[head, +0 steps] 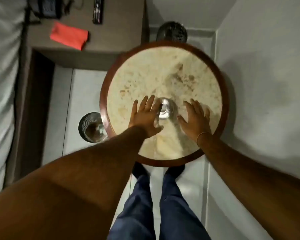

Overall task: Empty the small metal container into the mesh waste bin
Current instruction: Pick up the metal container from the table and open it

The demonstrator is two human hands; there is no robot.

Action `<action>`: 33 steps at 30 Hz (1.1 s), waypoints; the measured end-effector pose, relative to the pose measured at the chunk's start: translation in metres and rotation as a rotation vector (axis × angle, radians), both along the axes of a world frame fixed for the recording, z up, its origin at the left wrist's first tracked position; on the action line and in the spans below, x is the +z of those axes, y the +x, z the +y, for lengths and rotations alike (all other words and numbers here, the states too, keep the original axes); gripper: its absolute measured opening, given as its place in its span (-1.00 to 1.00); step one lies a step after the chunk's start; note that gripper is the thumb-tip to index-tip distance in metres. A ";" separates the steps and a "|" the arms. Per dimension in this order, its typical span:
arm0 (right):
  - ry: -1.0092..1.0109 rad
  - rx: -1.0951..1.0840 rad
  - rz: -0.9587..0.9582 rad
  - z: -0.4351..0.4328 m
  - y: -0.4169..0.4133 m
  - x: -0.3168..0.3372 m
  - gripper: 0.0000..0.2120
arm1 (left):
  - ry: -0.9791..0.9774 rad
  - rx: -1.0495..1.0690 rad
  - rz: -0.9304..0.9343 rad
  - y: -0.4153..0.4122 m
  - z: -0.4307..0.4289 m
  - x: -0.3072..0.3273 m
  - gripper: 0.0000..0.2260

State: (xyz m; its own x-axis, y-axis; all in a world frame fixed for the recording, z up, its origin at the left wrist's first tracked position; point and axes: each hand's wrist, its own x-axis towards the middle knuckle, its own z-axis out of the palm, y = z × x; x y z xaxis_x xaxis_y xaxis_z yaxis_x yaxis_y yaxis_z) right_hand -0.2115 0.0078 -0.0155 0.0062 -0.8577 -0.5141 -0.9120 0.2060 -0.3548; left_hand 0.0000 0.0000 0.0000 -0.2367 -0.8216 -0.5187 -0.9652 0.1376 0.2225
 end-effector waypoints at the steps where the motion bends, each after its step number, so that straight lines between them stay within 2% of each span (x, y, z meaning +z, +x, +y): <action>1: -0.030 -0.013 -0.012 0.002 0.002 -0.020 -0.40 | 0.028 -0.007 -0.007 -0.003 -0.002 -0.016 0.00; 5: -0.138 -0.091 -0.120 -0.007 0.009 -0.024 -0.49 | 0.023 0.033 -0.010 -0.013 -0.032 -0.025 0.08; 8: -0.134 -0.172 -0.234 0.001 0.015 -0.043 -0.57 | 0.030 0.065 0.017 -0.029 -0.043 -0.047 0.13; 11: -0.125 -0.377 -0.386 -0.001 0.021 -0.050 -0.65 | 0.054 0.080 0.034 -0.041 -0.049 -0.056 0.17; 16: -0.104 -0.635 -0.434 -0.013 0.026 -0.050 -0.73 | -0.025 0.127 0.078 -0.045 -0.040 -0.067 0.06; 20: 0.050 -0.903 -0.649 -0.024 0.030 -0.052 -0.67 | -0.095 0.198 0.142 -0.047 -0.032 -0.064 0.01; 22: 0.221 -0.984 -0.867 -0.027 0.031 -0.052 -0.59 | -0.158 0.219 0.223 -0.048 -0.024 -0.056 -0.01; 24: 0.438 -1.021 -1.089 -0.024 0.033 -0.048 -0.43 | -0.198 0.205 0.329 -0.046 -0.017 -0.046 -0.05; 26: 0.548 -1.040 -1.235 -0.021 0.035 -0.049 -0.35 | -0.190 0.176 0.417 -0.042 -0.010 -0.036 -0.08; 30: 0.627 -1.082 -1.408 -0.018 0.037 -0.050 -0.33 | -0.181 0.144 0.514 -0.031 0.000 -0.023 -0.11; 33: 0.644 -1.120 -1.413 -0.018 0.043 -0.053 -0.45 | -0.118 0.166 0.609 -0.018 0.004 -0.016 -0.04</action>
